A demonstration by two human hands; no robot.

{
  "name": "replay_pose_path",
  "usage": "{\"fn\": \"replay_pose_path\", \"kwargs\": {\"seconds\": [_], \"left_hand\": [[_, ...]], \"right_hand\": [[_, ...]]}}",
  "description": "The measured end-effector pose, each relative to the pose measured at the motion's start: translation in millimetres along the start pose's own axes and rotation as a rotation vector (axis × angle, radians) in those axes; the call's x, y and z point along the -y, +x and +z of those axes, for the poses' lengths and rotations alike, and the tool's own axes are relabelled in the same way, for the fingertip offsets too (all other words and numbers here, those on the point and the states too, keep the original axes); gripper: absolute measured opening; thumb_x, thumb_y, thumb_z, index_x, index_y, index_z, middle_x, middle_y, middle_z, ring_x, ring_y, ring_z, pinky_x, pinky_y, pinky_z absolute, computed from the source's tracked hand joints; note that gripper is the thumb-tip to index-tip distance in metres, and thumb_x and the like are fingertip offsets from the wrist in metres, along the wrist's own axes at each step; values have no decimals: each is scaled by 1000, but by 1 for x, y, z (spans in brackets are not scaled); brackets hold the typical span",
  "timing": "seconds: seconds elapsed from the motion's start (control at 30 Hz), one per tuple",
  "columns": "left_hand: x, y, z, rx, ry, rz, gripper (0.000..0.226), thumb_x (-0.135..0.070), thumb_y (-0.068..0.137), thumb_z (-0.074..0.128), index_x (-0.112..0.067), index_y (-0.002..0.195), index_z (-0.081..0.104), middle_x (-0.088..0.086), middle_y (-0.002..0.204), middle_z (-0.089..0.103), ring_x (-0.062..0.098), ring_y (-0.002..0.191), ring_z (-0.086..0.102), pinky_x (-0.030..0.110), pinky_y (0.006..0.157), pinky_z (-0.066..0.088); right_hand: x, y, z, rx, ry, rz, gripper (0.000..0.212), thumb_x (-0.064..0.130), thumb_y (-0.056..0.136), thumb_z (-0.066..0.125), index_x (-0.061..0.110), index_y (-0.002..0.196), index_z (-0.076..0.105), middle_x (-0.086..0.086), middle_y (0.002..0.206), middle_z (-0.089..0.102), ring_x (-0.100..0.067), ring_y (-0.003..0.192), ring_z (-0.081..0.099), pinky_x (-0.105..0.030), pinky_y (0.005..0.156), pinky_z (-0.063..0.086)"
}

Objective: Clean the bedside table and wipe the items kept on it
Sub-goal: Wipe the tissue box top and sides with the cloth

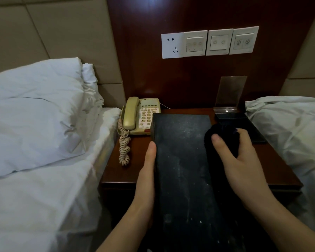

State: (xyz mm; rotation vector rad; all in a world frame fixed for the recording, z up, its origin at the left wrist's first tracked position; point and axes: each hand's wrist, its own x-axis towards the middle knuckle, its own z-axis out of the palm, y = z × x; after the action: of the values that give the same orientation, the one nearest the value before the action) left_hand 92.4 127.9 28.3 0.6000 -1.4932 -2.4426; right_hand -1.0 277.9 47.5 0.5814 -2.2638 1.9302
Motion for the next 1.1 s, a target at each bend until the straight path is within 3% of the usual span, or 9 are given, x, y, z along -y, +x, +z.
{"fn": "replay_pose_path", "kwargs": {"seconds": [0.17, 0.33, 0.4, 0.53, 0.7, 0.8, 0.87, 0.97, 1.1], "left_hand": [[-11, 3, 7, 93, 136, 83, 37, -72, 73, 51, -50, 80, 81, -14, 100, 80, 5, 96, 75, 37, 100, 51], [-4, 26, 4, 131, 260, 23, 36, -61, 88, 52, -36, 82, 76, -10, 94, 81, -3, 72, 74, 12, 57, 53], [-4, 35, -4, 71, 265, 16, 39, -55, 100, 47, -34, 83, 76, 5, 110, 79, 0, 67, 74, 18, 63, 56], [-11, 19, -11, 1, 253, 9, 33, -55, 101, 49, -41, 74, 63, -26, 62, 71, -11, 57, 66, 25, 65, 51], [18, 49, -32, 48, 388, 66, 77, -91, 58, 67, -32, 107, 73, 0, 103, 79, 21, 113, 71, 19, 77, 55], [8, 28, -20, 108, 347, 80, 30, -56, 96, 56, -41, 82, 79, -9, 91, 81, -5, 79, 74, 10, 65, 53], [13, 22, -13, 131, 390, 69, 42, -33, 101, 57, -65, 79, 72, -18, 96, 79, -14, 82, 70, 6, 70, 49], [7, 26, -14, 74, 353, 62, 46, -14, 110, 41, -43, 89, 70, -23, 78, 74, -19, 72, 65, 7, 69, 51], [5, 21, -7, 180, 336, 93, 30, -43, 105, 47, -27, 108, 72, 6, 108, 78, -3, 82, 75, 12, 66, 54]], "right_hand": [[23, 5, -1, -73, -500, -527, 31, 39, 98, 49, 16, 117, 57, 2, 113, 47, 7, 89, 42, -4, 78, 36], [26, 7, 13, 164, -677, -500, 36, 47, 97, 38, 26, 125, 50, 8, 116, 46, -10, 104, 49, -28, 75, 48], [27, -8, 18, 311, -638, -547, 31, 48, 95, 40, 33, 122, 47, 14, 115, 44, -3, 101, 47, -24, 75, 49], [23, -29, 19, 542, -612, -674, 26, 51, 92, 43, 40, 115, 45, 22, 111, 42, 5, 96, 44, -14, 66, 47], [16, 2, 13, 295, -512, -475, 32, 48, 92, 46, 36, 122, 50, 19, 114, 44, 0, 103, 49, -23, 81, 48], [21, -9, 15, 379, -533, -519, 30, 48, 91, 48, 40, 120, 49, 23, 114, 42, 3, 104, 47, -21, 83, 46], [26, -28, 17, 562, -516, -595, 28, 48, 90, 50, 44, 117, 49, 25, 114, 41, 2, 103, 48, -20, 80, 48], [25, -26, 17, 576, -489, -618, 29, 47, 89, 54, 41, 117, 52, 23, 113, 44, 1, 103, 50, -25, 81, 51], [21, 6, 17, 265, -478, -438, 31, 43, 92, 55, 32, 121, 55, 16, 113, 48, -2, 102, 51, -30, 86, 51]]}}
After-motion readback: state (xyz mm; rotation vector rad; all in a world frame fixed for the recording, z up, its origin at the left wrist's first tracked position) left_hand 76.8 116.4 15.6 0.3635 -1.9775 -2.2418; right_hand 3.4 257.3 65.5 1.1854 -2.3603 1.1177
